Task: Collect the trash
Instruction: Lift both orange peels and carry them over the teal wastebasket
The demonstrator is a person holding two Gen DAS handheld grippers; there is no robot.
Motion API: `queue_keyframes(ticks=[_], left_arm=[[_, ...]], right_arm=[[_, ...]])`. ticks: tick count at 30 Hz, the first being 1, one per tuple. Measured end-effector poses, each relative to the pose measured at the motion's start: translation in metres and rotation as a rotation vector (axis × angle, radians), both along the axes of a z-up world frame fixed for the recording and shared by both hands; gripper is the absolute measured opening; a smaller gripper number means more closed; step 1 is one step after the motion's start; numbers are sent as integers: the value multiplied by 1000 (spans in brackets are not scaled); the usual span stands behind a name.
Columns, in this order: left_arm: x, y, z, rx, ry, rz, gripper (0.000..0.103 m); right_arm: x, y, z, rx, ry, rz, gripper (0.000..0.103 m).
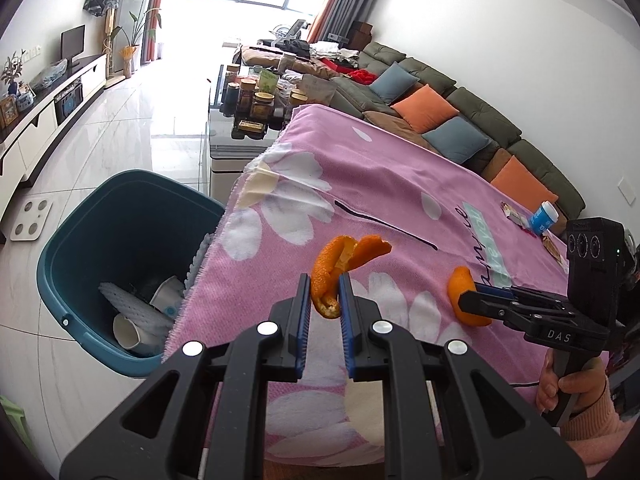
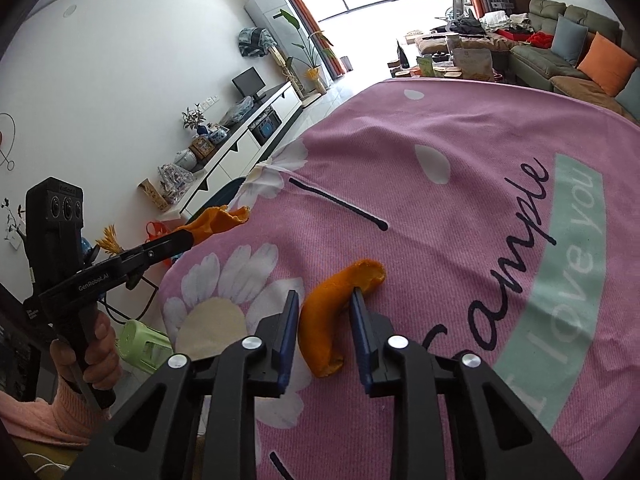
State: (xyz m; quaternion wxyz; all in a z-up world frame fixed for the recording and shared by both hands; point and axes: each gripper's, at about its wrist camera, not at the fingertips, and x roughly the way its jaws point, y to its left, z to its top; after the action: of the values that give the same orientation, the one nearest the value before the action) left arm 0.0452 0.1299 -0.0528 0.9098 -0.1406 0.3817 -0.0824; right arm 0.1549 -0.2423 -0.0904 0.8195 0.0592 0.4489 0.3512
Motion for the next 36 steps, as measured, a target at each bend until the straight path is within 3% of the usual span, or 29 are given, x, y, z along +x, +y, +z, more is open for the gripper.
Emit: queue_keyframes(ticks=[6,15,36], left_arm=[[-3,3,1,1,-7,8,14],[-10,18,9,7,-30,48,14],[-27,58,18,7,-53,144,14]], right_arm=[[-2,4,9,23,-23,17,14],[-3,30,29,75,-69,86,13],[3,81,35,108,-60,176,13]])
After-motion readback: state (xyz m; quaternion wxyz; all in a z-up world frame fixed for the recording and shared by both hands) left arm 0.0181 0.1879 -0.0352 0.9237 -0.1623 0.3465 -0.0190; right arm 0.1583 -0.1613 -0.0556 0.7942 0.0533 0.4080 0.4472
